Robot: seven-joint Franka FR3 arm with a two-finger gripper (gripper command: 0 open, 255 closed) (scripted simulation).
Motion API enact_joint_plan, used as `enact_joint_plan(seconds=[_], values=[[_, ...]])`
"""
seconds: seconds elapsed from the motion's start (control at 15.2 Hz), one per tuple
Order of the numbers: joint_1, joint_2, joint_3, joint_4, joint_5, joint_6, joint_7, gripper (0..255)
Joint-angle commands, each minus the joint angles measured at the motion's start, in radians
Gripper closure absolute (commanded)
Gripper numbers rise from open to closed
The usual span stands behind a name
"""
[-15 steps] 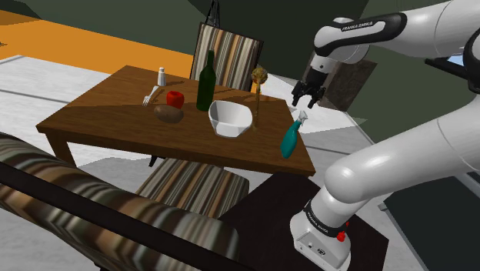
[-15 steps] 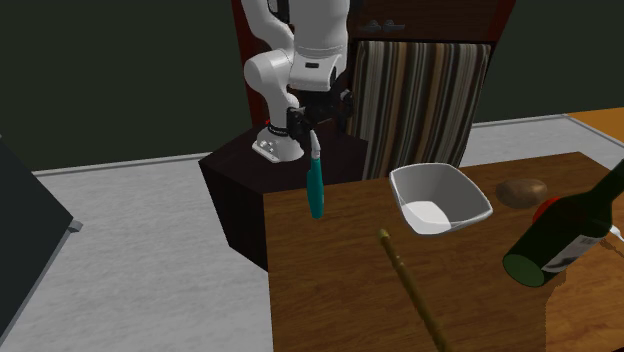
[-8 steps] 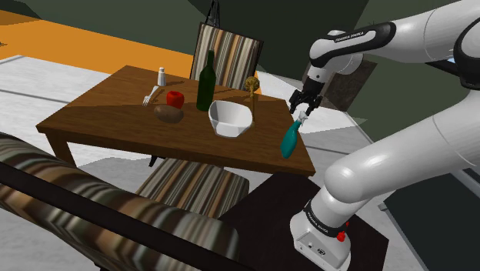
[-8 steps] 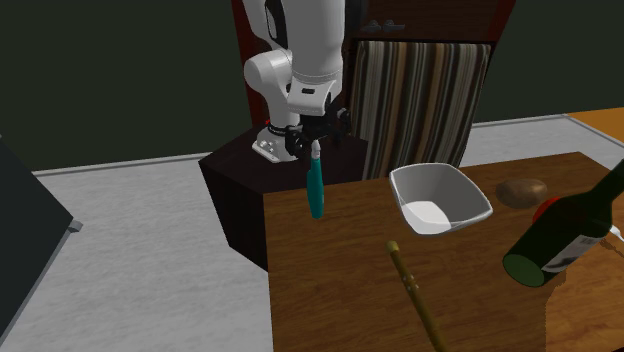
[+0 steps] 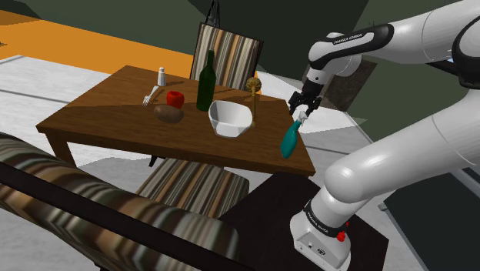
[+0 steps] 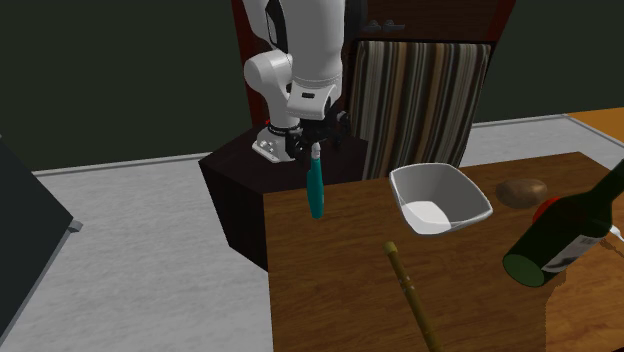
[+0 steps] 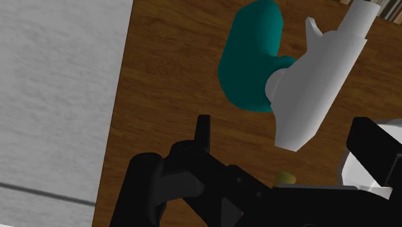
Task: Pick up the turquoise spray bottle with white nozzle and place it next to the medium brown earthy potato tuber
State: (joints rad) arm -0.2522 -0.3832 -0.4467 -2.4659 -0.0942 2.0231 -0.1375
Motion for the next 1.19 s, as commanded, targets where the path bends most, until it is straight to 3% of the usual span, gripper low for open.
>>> enact_joint_plan(seconds=[0.0,0.59,1.12], values=[[0.0,0.0,0.0,0.0,0.0,0.0,0.0,255],[0.0,0.0,0.0,0.0,0.0,0.0,0.0,255],[-0.001,-0.041,0.019,0.077,-0.003,-0.116,0.015,255]])
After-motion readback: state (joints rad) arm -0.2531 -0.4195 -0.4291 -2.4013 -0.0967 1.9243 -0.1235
